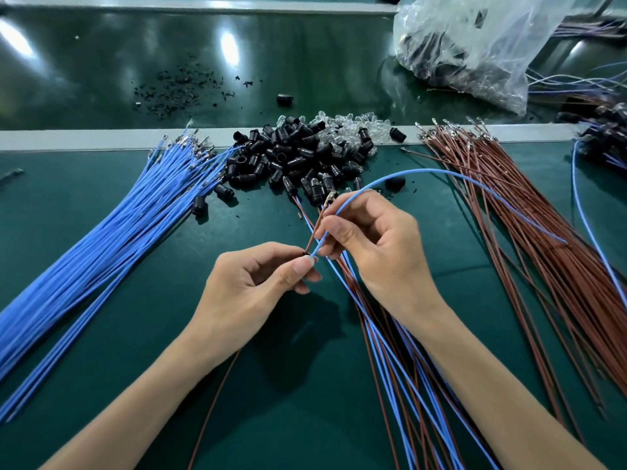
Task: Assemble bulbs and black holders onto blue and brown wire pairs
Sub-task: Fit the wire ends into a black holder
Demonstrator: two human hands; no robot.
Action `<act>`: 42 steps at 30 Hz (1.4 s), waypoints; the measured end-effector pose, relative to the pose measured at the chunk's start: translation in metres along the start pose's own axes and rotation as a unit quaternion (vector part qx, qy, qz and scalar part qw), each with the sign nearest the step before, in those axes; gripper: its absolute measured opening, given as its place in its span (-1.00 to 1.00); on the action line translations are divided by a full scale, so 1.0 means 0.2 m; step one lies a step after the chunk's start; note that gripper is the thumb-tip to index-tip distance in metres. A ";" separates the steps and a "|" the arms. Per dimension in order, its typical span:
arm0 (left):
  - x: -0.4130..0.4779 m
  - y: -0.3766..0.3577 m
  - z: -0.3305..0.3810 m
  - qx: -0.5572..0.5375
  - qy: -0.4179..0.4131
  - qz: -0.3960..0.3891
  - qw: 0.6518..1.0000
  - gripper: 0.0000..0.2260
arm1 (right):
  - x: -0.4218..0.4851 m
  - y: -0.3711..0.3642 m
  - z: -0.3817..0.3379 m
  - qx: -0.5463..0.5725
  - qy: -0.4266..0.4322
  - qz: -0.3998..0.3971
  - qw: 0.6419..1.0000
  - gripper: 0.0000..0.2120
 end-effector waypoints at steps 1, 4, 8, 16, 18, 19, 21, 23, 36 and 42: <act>0.00 0.00 0.00 -0.002 -0.001 0.000 1.000 -0.81 | 0.00 0.00 0.00 -0.004 -0.008 -0.011 1.000 -0.85; 0.00 0.00 0.01 -0.018 -0.005 -0.006 1.000 -0.82 | 0.00 0.00 0.01 -0.021 -0.037 -0.061 0.997 -0.82; 0.01 0.01 0.01 -0.028 0.020 -0.046 0.998 -0.79 | -0.01 0.00 0.02 -0.020 -0.062 -0.076 0.995 -0.82; 0.02 0.02 0.00 -0.032 0.047 -0.105 0.993 -0.71 | -0.01 -0.01 0.03 0.006 -0.112 -0.109 0.988 -0.84; 0.02 0.01 0.01 -0.031 0.046 -0.112 0.992 -0.71 | -0.01 -0.01 0.04 0.001 -0.120 -0.111 0.987 -0.83; 0.02 0.01 0.01 -0.029 0.046 -0.115 0.992 -0.71 | -0.01 -0.01 0.05 -0.002 -0.121 -0.112 0.986 -0.83; 0.01 0.01 0.01 -0.026 0.049 -0.119 0.991 -0.74 | -0.02 -0.02 0.05 -0.003 -0.119 -0.113 0.986 -0.82; 0.01 0.02 0.01 -0.027 0.052 -0.118 0.991 -0.78 | -0.02 -0.03 0.05 -0.006 -0.108 -0.112 0.988 -0.82; 0.03 0.05 0.00 -0.118 0.081 -0.131 0.981 -0.81 | -0.02 -0.03 0.00 0.033 -0.037 -0.168 0.985 -0.86; 0.04 0.07 -0.01 -0.174 0.084 -0.091 0.977 -0.80 | -0.04 -0.05 -0.02 -0.003 0.060 -0.078 0.995 -0.84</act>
Point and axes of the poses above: each hand's wrist, its own x-axis towards the middle knuckle, its own y-axis out of the back of the hand, z = x × y, the point moved 4 cm from there along x, towards the middle knuckle, and after that the axes turned 4 degrees about x, right-handed, at the moved point
